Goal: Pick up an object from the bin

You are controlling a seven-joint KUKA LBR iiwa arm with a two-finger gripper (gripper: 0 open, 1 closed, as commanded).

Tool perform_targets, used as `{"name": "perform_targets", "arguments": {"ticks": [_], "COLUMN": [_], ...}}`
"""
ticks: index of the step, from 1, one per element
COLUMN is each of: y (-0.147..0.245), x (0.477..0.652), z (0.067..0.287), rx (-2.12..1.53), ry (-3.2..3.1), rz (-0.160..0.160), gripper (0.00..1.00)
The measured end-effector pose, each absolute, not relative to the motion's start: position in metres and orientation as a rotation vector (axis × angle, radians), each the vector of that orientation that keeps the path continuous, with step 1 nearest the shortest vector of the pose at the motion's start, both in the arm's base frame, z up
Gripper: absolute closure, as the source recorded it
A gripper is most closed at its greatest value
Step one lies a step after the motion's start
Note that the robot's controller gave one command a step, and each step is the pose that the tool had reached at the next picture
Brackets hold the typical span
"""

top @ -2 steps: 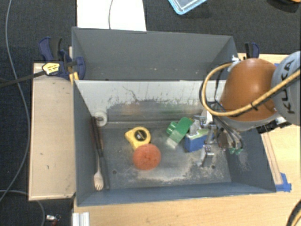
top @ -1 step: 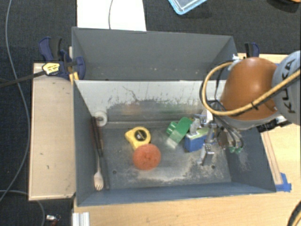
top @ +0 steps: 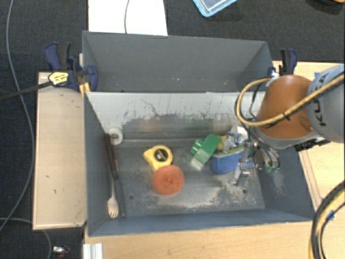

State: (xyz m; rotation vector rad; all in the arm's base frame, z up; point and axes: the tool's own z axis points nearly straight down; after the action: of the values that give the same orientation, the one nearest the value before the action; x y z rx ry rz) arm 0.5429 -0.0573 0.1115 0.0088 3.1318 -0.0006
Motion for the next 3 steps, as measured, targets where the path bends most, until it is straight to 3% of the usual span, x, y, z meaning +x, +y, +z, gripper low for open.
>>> {"name": "perform_targets", "arguments": {"ticks": [1, 2, 3], "y": [-0.086, -0.082, -0.09], "x": [0.567, 0.554, 0.568], "z": [0.077, 0.072, 0.074], "rx": [-0.402, -0.171, -0.407], "ry": [3.101, 3.129, 3.103], "rz": [-0.001, 0.0, -0.003], "gripper": [0.0, 0.0, 0.0]}}
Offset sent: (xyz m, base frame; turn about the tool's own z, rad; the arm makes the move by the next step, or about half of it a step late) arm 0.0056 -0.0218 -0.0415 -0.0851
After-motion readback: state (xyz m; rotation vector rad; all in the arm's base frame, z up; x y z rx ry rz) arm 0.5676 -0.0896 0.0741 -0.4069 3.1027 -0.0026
